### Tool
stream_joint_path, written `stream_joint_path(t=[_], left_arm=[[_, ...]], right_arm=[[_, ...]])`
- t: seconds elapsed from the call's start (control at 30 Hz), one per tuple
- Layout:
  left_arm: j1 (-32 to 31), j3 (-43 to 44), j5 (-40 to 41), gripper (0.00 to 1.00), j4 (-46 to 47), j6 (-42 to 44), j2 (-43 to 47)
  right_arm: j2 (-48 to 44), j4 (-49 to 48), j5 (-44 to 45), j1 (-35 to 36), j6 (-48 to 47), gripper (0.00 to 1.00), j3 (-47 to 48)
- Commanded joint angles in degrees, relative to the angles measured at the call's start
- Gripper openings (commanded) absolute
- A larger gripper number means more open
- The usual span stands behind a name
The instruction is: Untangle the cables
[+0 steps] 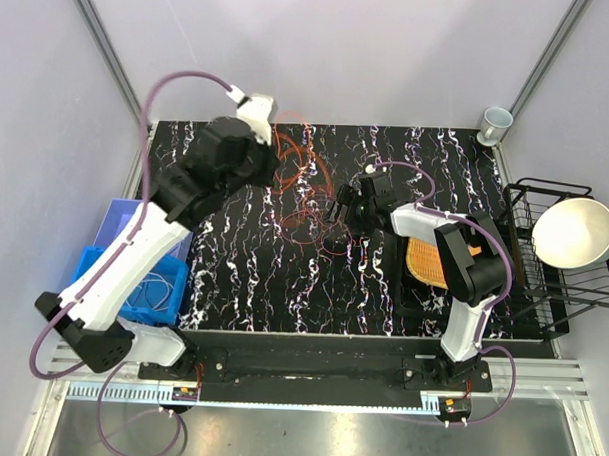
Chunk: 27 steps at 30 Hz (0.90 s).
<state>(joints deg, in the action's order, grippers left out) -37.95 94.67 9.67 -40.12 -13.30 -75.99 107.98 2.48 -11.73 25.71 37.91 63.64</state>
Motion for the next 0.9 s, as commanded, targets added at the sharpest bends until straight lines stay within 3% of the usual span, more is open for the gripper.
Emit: stream_joint_path(t=[0.0,0.37,0.67,0.87], left_arm=[[0.0,-7.0,0.8,0.00,1.8,-1.5,-2.3],[0.1,-12.8,-2.0,0.00,0.9,-0.5,1.8],[0.1,-18.7,-3.9,0.00,1.0,-0.1,8.7],[0.1,-20.6,-6.0,0.00,2.5,-0.3,11.1]], right_arm=[[0.7,0.7,-0.1,-0.2,-0.8,0.92,0.7],[-9.8,-4.2,1.4,-0.1,0.4,0.92,-4.8],[-27.4,-10.4,-13.6,-0.4,-0.2,0.91,-6.6],[-26.7,-16.4,-29.3,-0.3,5.0,0.87,-3.9]])
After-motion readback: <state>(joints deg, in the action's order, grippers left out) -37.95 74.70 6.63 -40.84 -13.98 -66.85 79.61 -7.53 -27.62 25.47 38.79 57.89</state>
